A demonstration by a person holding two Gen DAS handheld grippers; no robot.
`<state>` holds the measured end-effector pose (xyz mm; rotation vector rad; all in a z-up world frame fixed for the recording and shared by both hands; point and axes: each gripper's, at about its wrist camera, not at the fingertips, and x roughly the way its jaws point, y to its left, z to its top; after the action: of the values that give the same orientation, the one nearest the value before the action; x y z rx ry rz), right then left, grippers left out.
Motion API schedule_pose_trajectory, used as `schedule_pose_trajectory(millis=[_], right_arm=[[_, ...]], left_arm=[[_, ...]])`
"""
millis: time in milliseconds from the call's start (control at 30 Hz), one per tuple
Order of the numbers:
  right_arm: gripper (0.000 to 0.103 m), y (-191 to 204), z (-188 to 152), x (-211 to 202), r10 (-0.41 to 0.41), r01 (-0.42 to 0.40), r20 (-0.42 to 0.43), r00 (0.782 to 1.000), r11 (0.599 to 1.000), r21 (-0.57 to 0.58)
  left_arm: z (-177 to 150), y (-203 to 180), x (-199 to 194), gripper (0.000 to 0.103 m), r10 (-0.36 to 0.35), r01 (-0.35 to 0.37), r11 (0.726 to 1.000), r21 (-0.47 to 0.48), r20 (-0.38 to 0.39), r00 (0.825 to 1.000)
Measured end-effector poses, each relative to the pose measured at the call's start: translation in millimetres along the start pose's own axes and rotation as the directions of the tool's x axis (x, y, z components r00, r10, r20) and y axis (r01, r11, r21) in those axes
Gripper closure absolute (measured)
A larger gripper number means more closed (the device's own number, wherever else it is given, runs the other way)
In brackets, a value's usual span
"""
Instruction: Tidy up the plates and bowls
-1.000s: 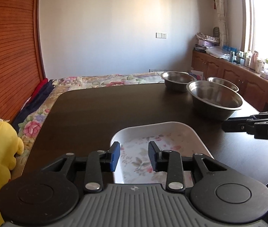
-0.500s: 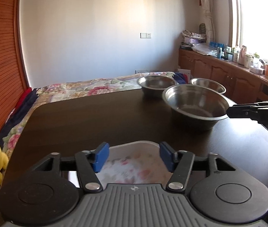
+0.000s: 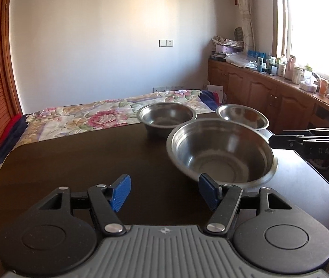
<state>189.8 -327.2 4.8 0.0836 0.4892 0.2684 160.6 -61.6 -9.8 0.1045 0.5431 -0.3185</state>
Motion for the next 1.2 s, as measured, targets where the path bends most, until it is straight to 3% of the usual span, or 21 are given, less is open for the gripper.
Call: schedule_pose_trajectory(millis=[467,867,967,1000,1200], right_arm=[[0.063,-37.7,2.7,37.5,0.044,-0.043,-0.049,0.998,0.999,0.028],[0.063,-42.5,2.9,53.7,0.098,-0.093,-0.078,0.992,0.993,0.067],[0.067,-41.4,2.9,55.8,0.107,-0.101,-0.084,0.991,0.992,0.07],[0.074,-40.5,2.9,55.6,0.109,-0.104,-0.085,0.99,0.992,0.069],[0.077,-35.4,3.2,49.7,0.105,-0.099,-0.082,0.991,0.992,0.074]], left_arm=[[18.6,-13.2,47.2,0.038,-0.01,0.008,1.0,-0.03,-0.048,0.999],[20.8,-15.1,67.5,0.062,-0.021,0.017,0.999,-0.044,-0.091,0.996],[20.6,-13.0,69.7,0.071,-0.029,0.024,0.998,-0.049,-0.103,0.994],[20.7,-12.4,69.5,0.074,-0.032,0.027,0.998,-0.05,-0.105,0.994],[20.4,-13.6,61.6,0.076,-0.035,0.031,0.999,-0.039,-0.101,0.994]])
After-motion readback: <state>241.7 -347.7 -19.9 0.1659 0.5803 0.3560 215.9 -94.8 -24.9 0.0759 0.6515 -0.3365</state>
